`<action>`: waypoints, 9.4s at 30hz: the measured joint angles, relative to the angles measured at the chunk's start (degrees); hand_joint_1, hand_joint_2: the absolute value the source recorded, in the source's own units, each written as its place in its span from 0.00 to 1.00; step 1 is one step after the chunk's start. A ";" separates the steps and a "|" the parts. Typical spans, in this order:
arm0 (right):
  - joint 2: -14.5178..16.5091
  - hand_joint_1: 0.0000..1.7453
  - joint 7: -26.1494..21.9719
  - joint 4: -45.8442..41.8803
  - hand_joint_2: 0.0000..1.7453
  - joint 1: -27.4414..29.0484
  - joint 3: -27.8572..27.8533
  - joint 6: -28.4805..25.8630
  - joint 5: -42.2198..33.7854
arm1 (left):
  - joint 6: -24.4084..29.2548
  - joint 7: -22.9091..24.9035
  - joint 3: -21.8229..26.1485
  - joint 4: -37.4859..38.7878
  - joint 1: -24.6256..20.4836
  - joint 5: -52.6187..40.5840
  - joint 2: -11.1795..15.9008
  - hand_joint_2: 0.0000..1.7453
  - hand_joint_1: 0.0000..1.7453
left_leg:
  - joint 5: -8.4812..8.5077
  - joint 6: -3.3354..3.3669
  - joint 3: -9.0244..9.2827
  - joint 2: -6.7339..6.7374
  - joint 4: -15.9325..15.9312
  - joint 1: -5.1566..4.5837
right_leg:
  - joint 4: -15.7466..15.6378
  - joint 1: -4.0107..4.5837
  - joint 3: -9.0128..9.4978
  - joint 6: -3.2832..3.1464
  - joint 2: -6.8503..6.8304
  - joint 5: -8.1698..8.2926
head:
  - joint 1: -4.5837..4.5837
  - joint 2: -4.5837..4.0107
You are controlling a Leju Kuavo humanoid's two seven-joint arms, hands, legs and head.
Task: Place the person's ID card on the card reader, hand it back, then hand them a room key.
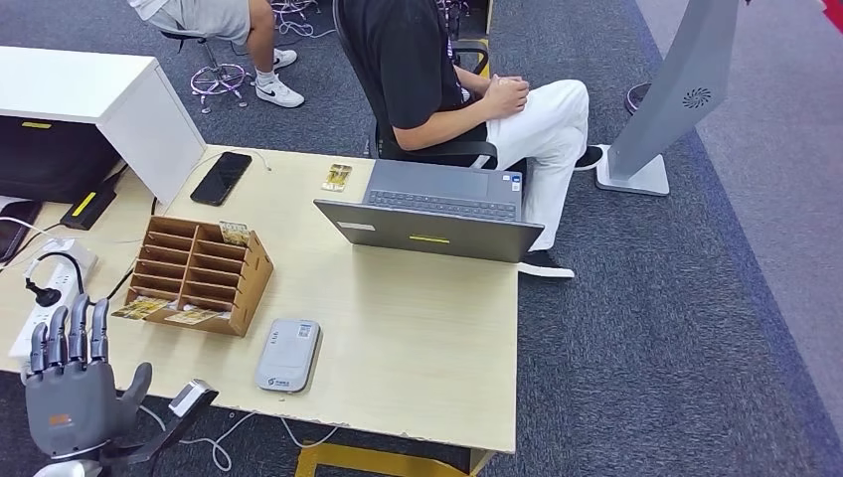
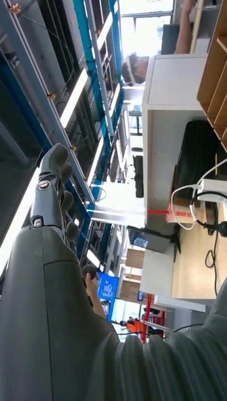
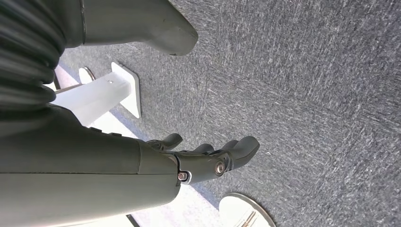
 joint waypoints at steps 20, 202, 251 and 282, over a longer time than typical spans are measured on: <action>-0.01 0.00 0.35 0.00 1.00 -0.64 1.09 0.78 1.20 | 0.04 3.21 -5.02 7.68 -8.81 -3.17 -0.02 1.00 0.00 | 0.05 -0.02 0.03 0.00 0.03 0.00 | 0.00 0.00 0.00 0.00 0.00 0.03 | 0.00 0.00; -0.99 0.00 -1.80 -0.09 1.00 -1.97 4.10 0.86 1.84 | 0.15 1.00 -8.93 19.07 -15.62 -4.26 4.87 1.00 0.00 | 0.07 -0.07 -0.01 0.02 0.02 0.01 | 0.01 0.01 -0.03 -0.01 0.08 0.03 | -0.01 0.00; -0.46 0.00 -1.55 -0.07 1.00 -1.93 4.93 1.37 -0.33 | 0.15 -5.68 -32.03 12.91 -11.95 7.54 4.40 1.00 0.00 | 0.04 -0.06 0.00 0.05 0.03 0.00 | 0.00 0.00 -0.05 0.01 0.10 0.05 | -0.01 0.00; -0.46 0.00 -3.37 -0.07 1.00 0.06 2.24 -1.20 -4.48 | 0.09 24.12 -35.00 -8.30 12.67 -6.76 24.46 1.00 0.00 | -0.03 -0.09 -0.02 0.04 -0.02 0.03 | 0.00 0.02 -0.04 -0.05 0.08 -0.11 | -0.01 -0.01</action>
